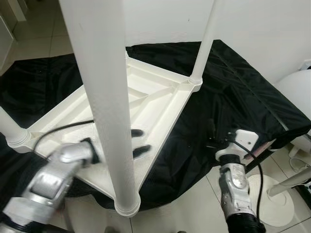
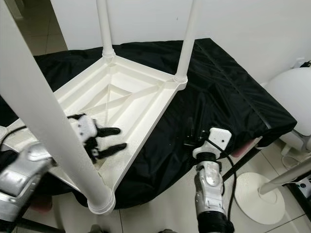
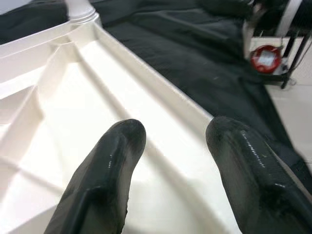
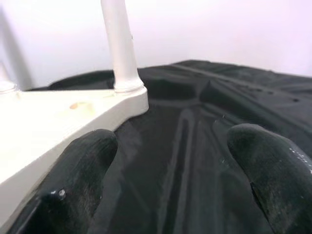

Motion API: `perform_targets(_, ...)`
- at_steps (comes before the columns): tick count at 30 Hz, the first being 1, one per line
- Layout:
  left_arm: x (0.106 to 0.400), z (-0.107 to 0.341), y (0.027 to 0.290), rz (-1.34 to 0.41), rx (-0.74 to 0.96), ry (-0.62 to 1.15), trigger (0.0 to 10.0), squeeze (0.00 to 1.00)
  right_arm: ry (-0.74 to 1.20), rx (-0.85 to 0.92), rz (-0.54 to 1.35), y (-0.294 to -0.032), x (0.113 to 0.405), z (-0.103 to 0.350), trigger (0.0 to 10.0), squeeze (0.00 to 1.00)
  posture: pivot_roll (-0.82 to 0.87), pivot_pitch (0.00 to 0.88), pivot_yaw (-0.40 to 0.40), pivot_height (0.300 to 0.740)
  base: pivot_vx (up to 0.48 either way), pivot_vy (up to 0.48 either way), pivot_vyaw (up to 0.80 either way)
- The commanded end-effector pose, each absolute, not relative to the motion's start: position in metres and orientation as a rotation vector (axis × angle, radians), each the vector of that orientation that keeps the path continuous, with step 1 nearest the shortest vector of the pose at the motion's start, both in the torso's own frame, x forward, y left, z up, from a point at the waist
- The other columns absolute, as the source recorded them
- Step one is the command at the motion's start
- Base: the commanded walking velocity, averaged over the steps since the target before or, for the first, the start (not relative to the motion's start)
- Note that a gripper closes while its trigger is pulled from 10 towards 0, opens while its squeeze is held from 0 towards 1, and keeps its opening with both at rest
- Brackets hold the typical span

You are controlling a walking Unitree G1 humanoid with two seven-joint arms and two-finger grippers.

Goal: Building children table

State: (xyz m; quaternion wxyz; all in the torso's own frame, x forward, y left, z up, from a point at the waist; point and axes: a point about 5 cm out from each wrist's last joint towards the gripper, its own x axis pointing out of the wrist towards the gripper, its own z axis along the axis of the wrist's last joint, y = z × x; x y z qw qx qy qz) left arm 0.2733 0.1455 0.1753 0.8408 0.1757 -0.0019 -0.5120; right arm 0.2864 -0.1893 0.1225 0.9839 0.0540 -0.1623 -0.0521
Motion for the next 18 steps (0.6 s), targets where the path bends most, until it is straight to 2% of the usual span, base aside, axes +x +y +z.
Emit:
perform_targets(1,0.273,0.176,0.161,-1.129,0.405,0.021,10.0,0.00,-0.298,0.096,-0.082,-0.191,0.280,0.118,10.0,0.00,0.00,0.015,0.012,0.740,0.000,0.000,0.00)
perform_targets(9,0.271,0.173,0.198,-1.186,0.456,0.115,10.0,0.00,-0.253,0.062,-0.056,-0.199,0.270,0.115,10.0,0.00,0.01,0.009,0.010,0.740,0.000,0.000,0.00)
perform_targets(18,0.258,0.160,0.212,-1.283,0.544,0.224,10.0,0.00,-0.235,0.030,-0.047,-0.206,0.268,0.115,10.0,0.00,0.01,0.007,-0.002,0.740,0.000,0.000,0.00)
